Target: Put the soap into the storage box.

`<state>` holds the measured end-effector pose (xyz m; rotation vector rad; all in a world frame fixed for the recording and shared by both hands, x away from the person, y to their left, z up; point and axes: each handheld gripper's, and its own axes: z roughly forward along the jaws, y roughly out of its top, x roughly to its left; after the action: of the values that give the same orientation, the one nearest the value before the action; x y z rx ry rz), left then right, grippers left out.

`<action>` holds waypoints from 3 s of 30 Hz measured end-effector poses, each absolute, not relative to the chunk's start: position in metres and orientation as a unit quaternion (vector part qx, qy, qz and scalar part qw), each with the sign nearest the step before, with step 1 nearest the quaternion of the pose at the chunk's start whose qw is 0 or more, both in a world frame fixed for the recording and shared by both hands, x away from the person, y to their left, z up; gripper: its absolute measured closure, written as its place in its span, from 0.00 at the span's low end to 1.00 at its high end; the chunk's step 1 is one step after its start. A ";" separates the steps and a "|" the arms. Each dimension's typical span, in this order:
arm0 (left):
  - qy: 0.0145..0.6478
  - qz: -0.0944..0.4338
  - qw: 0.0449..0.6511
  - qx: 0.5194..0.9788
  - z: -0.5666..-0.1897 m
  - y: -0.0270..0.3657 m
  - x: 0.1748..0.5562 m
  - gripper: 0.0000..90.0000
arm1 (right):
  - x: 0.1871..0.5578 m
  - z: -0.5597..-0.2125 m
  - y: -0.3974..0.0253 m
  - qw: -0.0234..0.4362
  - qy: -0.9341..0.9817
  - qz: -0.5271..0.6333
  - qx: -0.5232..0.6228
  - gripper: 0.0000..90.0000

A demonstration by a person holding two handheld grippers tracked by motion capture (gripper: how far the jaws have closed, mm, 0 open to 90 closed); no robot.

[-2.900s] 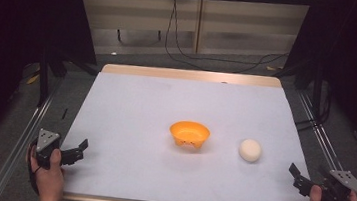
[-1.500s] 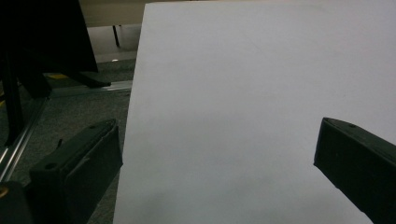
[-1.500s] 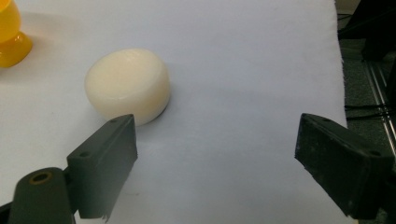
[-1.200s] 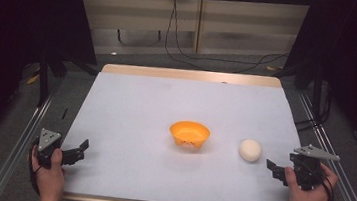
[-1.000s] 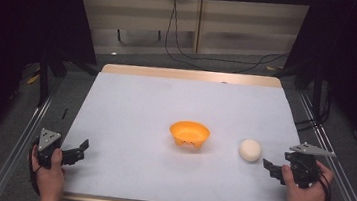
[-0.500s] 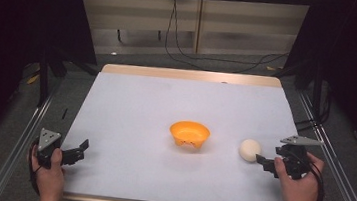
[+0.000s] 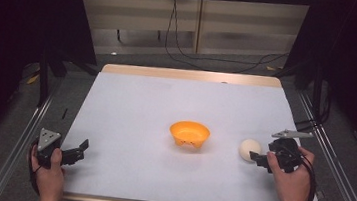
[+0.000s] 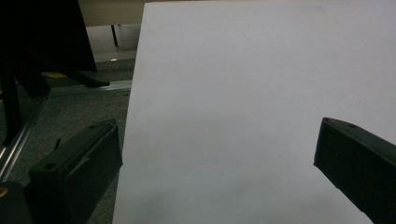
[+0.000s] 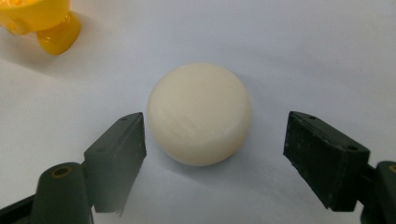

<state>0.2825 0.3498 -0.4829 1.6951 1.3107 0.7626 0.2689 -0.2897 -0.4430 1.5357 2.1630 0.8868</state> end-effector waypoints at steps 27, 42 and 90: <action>0.525 0.301 0.422 0.675 -0.483 0.351 0.283 0.01 | 0.286 -0.449 -0.274 0.157 0.770 0.299 0.542 0.22; 0.525 0.300 0.421 0.676 -0.483 0.350 0.283 0.01 | 0.295 -0.458 -0.267 0.151 0.771 0.282 0.551 0.22; 0.523 0.303 0.420 0.677 -0.483 0.350 0.283 0.01 | 0.296 -0.442 -0.273 0.139 0.764 0.302 0.553 0.27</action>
<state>0.2830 0.3497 -0.4831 1.6965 1.3111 0.7594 0.2957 -0.2728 -0.4420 1.5985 2.2092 0.8741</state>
